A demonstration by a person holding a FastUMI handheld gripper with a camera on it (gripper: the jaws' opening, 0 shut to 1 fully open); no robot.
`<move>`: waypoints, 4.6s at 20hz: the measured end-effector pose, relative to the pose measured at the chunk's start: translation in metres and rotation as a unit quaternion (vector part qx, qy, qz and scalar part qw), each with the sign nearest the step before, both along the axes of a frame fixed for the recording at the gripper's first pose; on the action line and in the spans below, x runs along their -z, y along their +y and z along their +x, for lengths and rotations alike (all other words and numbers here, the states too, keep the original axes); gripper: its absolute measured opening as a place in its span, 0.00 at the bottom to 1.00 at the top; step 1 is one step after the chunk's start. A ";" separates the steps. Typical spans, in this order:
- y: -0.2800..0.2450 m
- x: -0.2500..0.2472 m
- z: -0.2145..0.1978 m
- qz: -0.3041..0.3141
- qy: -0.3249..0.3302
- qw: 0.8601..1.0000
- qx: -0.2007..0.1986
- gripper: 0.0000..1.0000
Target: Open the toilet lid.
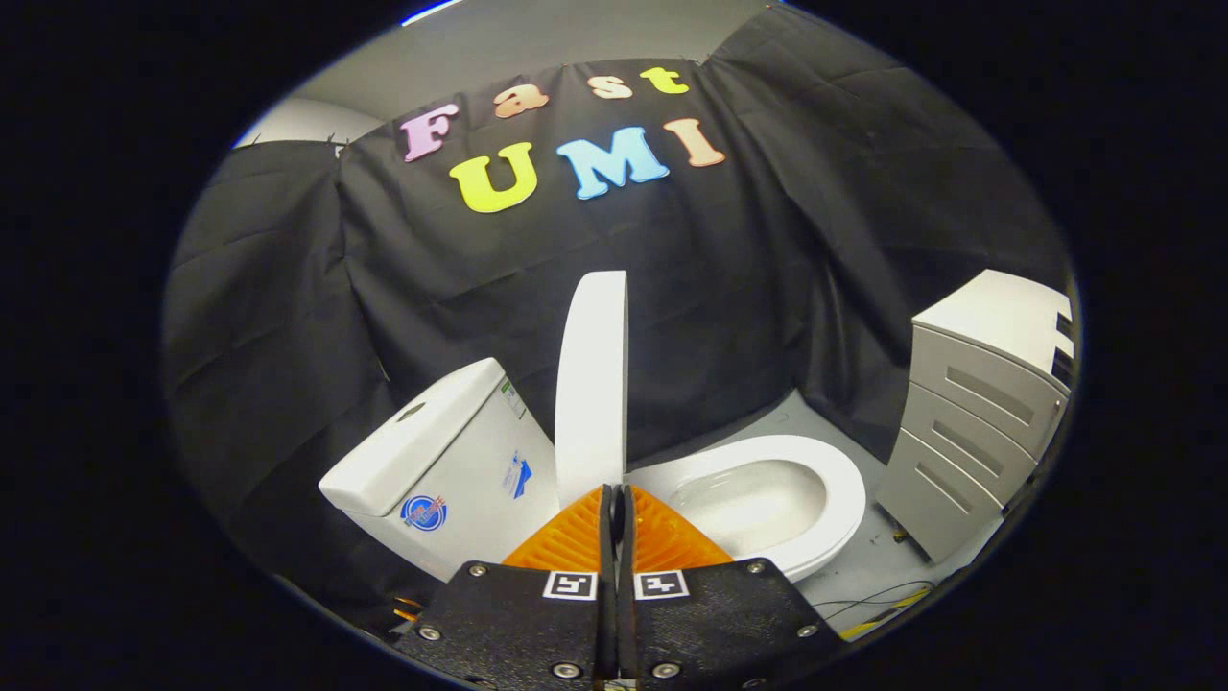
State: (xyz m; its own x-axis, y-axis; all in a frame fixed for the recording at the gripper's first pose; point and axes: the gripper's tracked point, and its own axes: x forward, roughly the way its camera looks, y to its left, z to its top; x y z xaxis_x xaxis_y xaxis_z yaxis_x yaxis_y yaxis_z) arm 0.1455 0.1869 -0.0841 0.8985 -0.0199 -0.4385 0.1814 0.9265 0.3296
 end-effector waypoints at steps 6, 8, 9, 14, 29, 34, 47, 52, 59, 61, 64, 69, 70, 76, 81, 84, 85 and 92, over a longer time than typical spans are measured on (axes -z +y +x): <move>0.046 -0.011 0.008 -0.073 -0.009 0.996 -0.046 0.00; 0.059 -0.013 0.011 -0.097 -0.015 0.993 -0.067 0.00; 0.064 -0.013 0.011 -0.100 -0.018 0.992 -0.072 0.00; 0.081 -0.014 0.015 -0.115 -0.033 0.988 -0.101 0.00; 0.133 -0.014 0.026 -0.187 -0.040 0.963 -0.188 0.01; 0.131 -0.013 0.031 -0.120 -0.040 0.972 -0.198 0.18; 0.068 -0.065 0.023 -0.114 -0.108 0.969 -0.191 0.96; 0.013 -0.085 0.018 -0.141 -0.130 0.968 -0.165 0.96; -0.057 -0.110 -0.011 -0.175 -0.178 0.960 -0.125 0.96; -0.076 -0.104 -0.024 -0.169 -0.185 0.962 -0.112 0.96; -0.100 -0.095 -0.034 -0.164 -0.174 0.967 -0.094 0.96; -0.136 -0.089 -0.063 -0.185 -0.171 0.964 -0.084 0.96; -0.145 -0.086 -0.068 -0.186 -0.170 0.964 -0.080 0.96; -0.176 -0.077 -0.103 -0.204 -0.173 0.961 -0.070 0.96; -0.198 -0.055 -0.128 -0.202 -0.168 0.963 -0.059 0.97; -0.201 -0.040 -0.138 -0.172 -0.155 0.972 -0.049 0.96; -0.201 -0.036 -0.140 -0.167 -0.152 0.973 -0.049 0.96; -0.202 -0.011 -0.146 -0.165 -0.142 0.974 -0.065 0.96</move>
